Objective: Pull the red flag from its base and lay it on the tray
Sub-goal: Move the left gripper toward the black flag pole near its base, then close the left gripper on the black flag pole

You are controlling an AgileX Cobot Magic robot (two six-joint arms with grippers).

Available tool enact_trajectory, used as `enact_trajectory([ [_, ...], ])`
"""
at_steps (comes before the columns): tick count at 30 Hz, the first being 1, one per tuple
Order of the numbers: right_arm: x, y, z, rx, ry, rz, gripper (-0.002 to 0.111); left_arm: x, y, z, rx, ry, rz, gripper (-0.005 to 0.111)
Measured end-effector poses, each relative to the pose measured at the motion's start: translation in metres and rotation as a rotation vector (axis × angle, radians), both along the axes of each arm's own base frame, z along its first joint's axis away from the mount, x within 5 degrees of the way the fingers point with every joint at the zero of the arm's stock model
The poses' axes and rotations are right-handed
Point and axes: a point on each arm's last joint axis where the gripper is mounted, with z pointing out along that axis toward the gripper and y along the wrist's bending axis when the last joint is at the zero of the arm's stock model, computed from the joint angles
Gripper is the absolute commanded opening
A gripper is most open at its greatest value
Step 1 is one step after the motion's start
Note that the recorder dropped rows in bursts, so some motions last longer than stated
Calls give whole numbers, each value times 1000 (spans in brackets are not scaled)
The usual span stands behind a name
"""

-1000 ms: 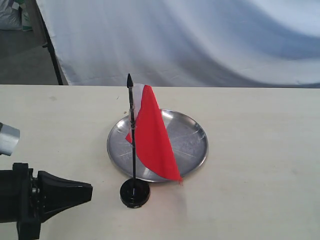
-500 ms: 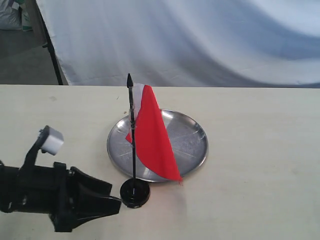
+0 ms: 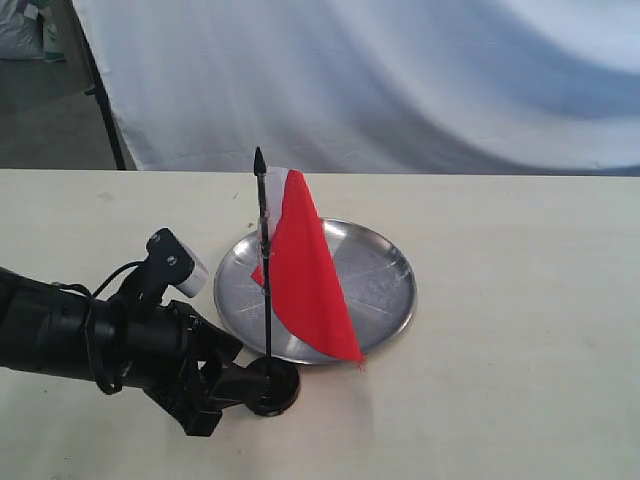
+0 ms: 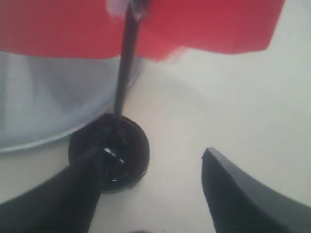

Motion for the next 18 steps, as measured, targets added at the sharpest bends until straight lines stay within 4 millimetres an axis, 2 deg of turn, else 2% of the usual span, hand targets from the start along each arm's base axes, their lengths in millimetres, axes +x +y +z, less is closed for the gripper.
enact_trajectory([
  [8, 0, 0, 0, 0, 0, 0, 0, 9, -2, 8, -6, -33, 7, 39],
  [14, 0, 0, 0, 0, 0, 0, 0, 15, -3, 13, -14, -55, 7, 56],
  [18, 0, 0, 0, 0, 0, 0, 0, 15, -3, 13, -7, -55, 12, 57],
])
